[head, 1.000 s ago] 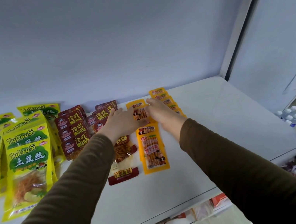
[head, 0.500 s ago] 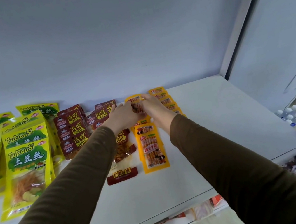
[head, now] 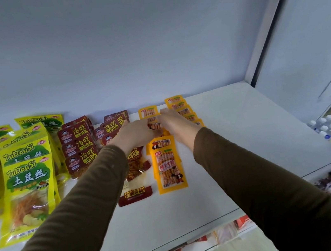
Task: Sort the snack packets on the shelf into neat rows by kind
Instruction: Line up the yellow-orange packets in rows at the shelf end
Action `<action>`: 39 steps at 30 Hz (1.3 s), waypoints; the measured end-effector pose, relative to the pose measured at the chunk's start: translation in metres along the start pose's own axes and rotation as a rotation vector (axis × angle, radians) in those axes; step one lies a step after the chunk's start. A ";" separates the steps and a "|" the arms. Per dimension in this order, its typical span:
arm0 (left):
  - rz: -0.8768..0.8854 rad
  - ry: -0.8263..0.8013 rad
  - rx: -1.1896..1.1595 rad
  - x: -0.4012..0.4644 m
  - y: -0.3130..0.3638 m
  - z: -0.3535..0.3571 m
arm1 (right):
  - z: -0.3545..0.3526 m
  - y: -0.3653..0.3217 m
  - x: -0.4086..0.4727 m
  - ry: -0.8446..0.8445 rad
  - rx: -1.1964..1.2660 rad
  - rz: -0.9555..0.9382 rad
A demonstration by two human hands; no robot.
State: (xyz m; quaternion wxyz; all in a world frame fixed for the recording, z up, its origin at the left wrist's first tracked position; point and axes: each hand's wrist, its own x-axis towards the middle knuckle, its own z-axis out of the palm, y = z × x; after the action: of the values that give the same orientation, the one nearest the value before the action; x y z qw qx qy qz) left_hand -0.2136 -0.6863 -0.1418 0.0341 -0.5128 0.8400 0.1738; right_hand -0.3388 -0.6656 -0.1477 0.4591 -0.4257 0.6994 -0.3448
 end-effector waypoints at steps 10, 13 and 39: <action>-0.028 0.080 -0.081 0.006 0.000 0.003 | 0.002 -0.005 -0.001 -0.017 0.190 -0.025; 0.000 0.094 -0.014 -0.005 -0.008 0.000 | -0.003 0.004 -0.002 0.040 0.198 -0.049; 0.098 0.059 0.106 -0.075 -0.009 0.037 | -0.015 0.062 -0.074 -0.009 0.342 -0.064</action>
State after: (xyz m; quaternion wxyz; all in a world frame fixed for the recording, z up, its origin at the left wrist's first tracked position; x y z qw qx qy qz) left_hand -0.1745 -0.6144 -0.1614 0.0279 -0.4734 0.8728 0.1152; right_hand -0.3540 -0.5718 -0.1706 0.5167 -0.3647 0.6147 -0.4714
